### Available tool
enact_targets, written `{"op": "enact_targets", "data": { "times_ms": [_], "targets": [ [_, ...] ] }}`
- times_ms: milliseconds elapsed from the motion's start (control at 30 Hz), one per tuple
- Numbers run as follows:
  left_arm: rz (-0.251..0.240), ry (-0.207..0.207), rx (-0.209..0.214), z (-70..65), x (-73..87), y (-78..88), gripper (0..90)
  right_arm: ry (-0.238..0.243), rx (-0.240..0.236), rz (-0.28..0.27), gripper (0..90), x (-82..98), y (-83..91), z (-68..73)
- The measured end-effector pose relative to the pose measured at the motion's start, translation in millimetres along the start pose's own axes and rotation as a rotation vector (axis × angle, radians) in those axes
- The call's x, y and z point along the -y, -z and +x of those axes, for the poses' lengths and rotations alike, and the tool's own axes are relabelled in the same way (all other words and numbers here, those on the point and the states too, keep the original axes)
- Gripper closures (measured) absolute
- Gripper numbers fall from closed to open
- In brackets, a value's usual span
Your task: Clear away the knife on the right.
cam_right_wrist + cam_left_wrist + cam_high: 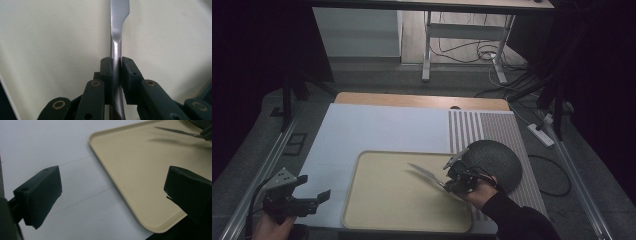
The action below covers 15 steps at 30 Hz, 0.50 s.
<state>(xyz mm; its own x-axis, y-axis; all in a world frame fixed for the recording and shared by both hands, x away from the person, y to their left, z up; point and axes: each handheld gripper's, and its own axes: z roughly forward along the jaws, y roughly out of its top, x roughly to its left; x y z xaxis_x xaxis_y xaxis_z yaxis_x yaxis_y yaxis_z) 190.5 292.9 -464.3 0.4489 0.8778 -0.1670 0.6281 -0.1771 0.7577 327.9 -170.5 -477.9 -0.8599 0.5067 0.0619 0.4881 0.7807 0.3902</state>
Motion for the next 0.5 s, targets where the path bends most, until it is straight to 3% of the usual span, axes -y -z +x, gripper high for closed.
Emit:
{"op": "enact_targets", "data": {
  "times_ms": [233,333,400,500],
  "targets": [
    [-0.001,0.001,0.0,0.1,0.0,0.1,2.5,0.033,-0.024,0.037,80.3,0.6,-9.4,16.2],
    [0.0,-0.001,0.0,0.0,-0.1,0.0,2.5,0.055,-0.032,0.09,80.2,3.1,-19.1,22.4],
    [0.001,-0.002,0.0,0.1,-0.1,-0.1,2.5,0.077,-0.012,0.086,79.8,3.1,-20.2,25.0],
    [0.0,0.0,0.0,0.1,0.0,-0.1,2.5,0.084,-0.027,0.082,78.5,2.8,-20.7,24.8]
  ]
}}
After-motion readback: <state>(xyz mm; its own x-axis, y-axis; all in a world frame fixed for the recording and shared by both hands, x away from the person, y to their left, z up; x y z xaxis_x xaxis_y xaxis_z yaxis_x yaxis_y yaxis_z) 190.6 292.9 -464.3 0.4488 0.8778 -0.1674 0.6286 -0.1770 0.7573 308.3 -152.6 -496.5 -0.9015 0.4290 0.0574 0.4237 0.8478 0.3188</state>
